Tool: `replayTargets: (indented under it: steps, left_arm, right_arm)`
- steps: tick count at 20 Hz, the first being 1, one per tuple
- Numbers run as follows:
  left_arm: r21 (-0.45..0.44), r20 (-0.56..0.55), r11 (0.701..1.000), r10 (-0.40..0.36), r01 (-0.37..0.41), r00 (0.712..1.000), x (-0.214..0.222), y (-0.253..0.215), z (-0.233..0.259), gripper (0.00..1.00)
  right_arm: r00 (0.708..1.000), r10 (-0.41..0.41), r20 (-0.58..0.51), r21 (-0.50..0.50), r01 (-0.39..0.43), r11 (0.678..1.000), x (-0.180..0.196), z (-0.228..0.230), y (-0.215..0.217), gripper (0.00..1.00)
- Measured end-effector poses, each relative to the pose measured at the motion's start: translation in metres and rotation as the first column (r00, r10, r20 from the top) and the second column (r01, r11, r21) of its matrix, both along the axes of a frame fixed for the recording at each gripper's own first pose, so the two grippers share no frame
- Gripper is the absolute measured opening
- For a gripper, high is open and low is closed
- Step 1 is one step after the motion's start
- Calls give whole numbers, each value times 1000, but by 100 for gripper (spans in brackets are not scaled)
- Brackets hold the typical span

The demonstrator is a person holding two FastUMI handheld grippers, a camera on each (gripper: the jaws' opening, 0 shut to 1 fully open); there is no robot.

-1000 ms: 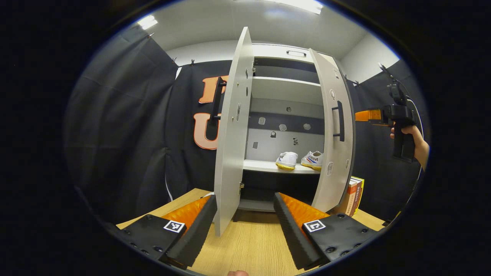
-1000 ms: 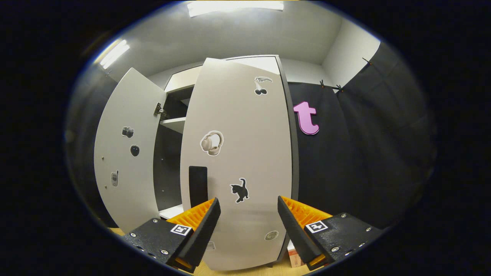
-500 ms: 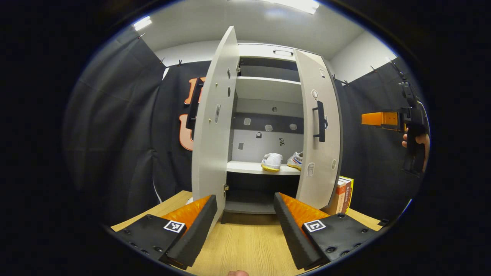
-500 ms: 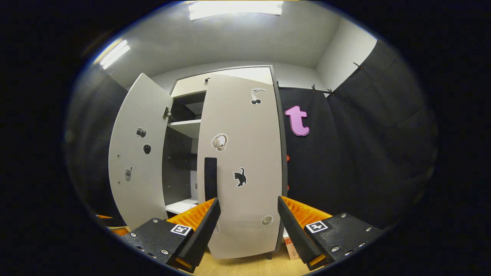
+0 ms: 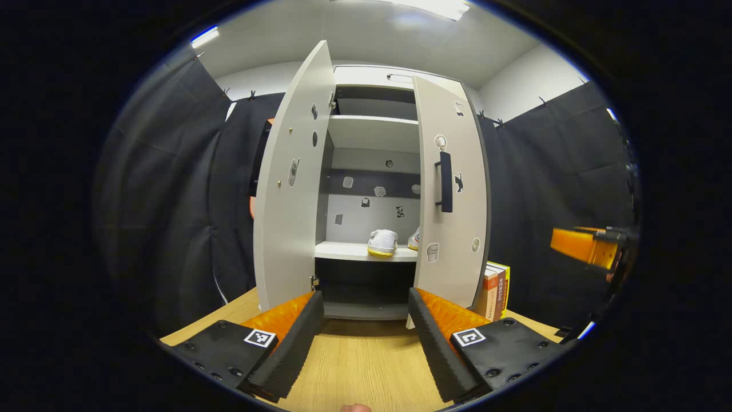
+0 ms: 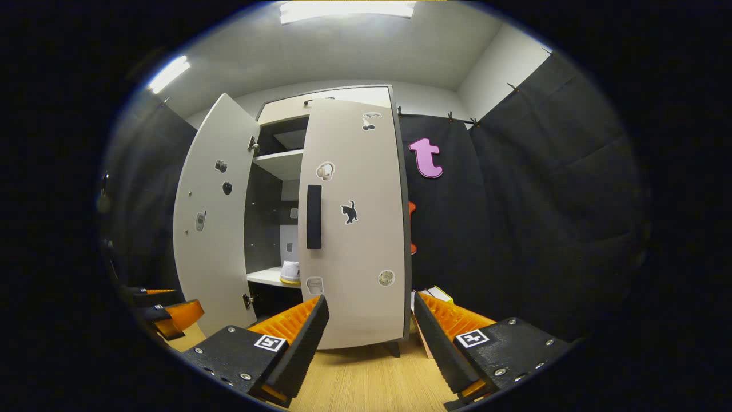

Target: Grab one shoe with the right hand and put it into the shoe cabinet, grab the other shoe with the left hand and put it into the shoe cabinet; then close the right door with the right hand and the left door with the left hand.

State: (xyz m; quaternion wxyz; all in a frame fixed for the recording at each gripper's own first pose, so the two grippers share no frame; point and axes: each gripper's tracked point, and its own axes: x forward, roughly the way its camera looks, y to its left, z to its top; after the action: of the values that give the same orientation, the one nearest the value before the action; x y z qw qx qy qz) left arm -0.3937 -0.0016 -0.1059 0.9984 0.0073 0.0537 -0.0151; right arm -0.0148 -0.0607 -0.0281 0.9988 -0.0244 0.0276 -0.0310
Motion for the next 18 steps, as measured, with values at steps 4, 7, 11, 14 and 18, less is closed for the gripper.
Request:
replayTargets:
  steps: [4,7,11,14,18]
  left_arm:
    - [-59,28,998,16,-15,999,-2,5,18,96]
    - [-80,115,992,109,-100,987,5,51,66,96]
    - [-136,167,961,262,-241,951,22,148,113,99]
    - [-99,178,930,368,-355,913,41,208,132,99]
    - [-68,189,925,380,-374,906,73,232,149,96]
  right_arm:
    - [1000,-10,-15,11,11,1000,-17,-21,2,92]
    - [1000,8,-29,42,-7,999,-15,-25,5,92]
    - [999,32,-38,71,-29,997,-12,-27,6,92]
    - [999,29,-33,77,-27,997,-9,-24,2,92]
    - [1000,8,-30,78,-6,997,-10,-20,-7,92]
